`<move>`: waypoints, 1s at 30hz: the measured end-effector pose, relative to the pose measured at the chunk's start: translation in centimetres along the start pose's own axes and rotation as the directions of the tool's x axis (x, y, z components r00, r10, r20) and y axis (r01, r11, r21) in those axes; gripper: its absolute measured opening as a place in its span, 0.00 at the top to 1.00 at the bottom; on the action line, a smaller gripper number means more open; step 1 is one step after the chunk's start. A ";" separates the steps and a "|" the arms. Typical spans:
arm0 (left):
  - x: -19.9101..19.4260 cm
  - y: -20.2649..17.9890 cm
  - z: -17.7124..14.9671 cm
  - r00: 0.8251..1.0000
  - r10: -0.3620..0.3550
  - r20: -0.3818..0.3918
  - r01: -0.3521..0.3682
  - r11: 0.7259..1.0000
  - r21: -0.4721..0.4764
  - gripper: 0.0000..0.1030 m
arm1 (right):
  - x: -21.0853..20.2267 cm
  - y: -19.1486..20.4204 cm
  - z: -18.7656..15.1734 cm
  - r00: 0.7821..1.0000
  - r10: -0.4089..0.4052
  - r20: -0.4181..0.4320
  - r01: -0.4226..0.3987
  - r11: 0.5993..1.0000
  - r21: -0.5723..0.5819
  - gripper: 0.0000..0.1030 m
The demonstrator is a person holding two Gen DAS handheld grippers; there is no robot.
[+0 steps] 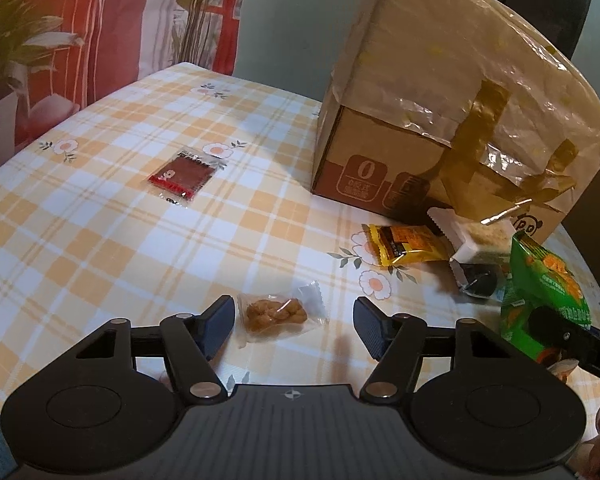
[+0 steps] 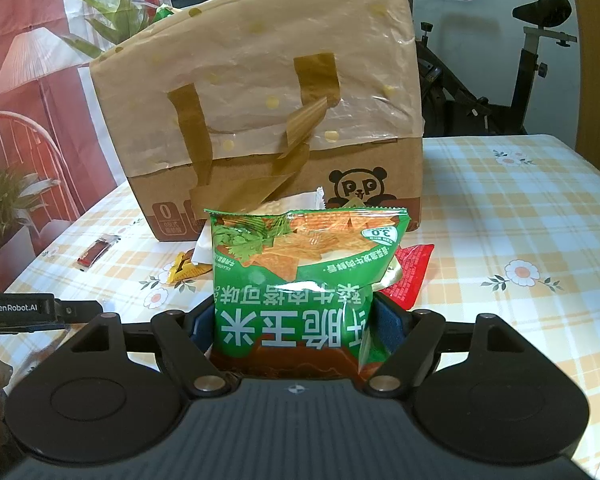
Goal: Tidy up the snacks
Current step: 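Close the left tool on the clear snack packet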
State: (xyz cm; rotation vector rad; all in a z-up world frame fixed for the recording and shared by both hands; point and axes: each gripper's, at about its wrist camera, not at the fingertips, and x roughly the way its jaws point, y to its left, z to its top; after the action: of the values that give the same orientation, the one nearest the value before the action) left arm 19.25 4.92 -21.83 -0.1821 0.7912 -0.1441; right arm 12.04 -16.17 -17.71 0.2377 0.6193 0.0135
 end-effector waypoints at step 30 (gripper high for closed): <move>0.7 -2.2 1.8 0.999 -0.029 -0.027 0.035 0.964 0.263 0.52 | 0.0 -0.1 -0.1 1.000 0.003 0.001 -0.003 1.000 0.002 0.24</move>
State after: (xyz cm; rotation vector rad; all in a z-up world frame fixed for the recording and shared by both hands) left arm 20.89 2.80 -20.64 0.0588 0.7841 -0.2802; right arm 11.98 -16.25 -17.76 0.2409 0.6177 0.0155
